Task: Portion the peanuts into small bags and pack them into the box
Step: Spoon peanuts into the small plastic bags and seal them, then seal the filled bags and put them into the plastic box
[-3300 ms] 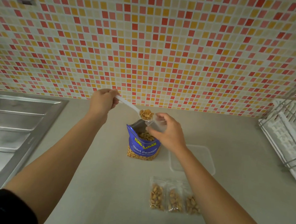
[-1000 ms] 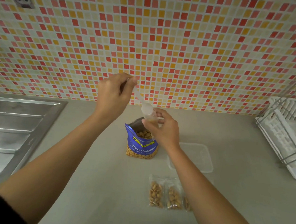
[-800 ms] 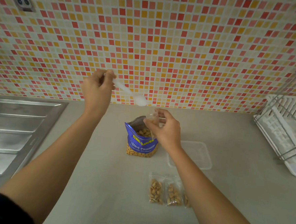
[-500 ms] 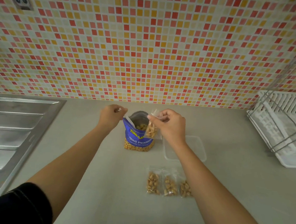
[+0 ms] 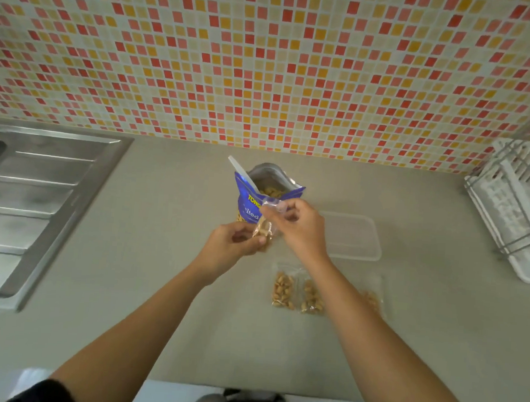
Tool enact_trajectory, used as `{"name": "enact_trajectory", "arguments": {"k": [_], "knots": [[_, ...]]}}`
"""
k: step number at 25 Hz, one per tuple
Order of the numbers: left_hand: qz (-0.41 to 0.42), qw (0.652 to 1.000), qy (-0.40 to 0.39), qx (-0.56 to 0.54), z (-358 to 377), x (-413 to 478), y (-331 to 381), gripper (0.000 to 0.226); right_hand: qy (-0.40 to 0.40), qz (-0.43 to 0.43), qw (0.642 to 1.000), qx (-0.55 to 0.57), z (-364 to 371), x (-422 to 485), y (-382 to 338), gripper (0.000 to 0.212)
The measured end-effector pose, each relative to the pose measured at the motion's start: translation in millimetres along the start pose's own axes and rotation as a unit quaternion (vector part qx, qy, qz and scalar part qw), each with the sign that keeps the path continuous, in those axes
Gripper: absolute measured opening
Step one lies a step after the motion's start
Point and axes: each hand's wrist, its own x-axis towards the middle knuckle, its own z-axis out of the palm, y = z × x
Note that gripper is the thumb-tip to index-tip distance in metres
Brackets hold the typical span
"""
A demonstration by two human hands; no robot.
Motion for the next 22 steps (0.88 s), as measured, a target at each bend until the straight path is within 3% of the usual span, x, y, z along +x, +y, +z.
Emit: {"name": "enact_trajectory", "arguments": {"k": [5,9,12,15,19,22], "knots": [[-0.116,0.991,0.012,-0.072,4,-12,-38,0.015,-0.101,0.076,0.992,0.016,2,-11,44,0.005],[-0.158,0.985,0.014,-0.067,7,-16,-65,0.013,-0.064,0.059,0.982,-0.166,5,-16,67,0.015],[-0.158,0.984,0.07,0.05,7,-18,-83,0.019,-0.061,0.051,0.957,-0.278,13,-22,81,0.015],[-0.084,0.969,0.083,0.218,12,-22,-87,0.027,-0.045,0.027,0.93,-0.364,21,-27,89,0.017],[-0.021,0.93,0.068,0.36,13,-23,-97,0.032,-0.059,0.02,0.931,-0.361,25,-29,101,0.014],[0.003,0.913,0.094,0.396,16,-29,-96,0.043,-0.035,-0.016,0.948,-0.315,16,-34,100,0.014]]}}
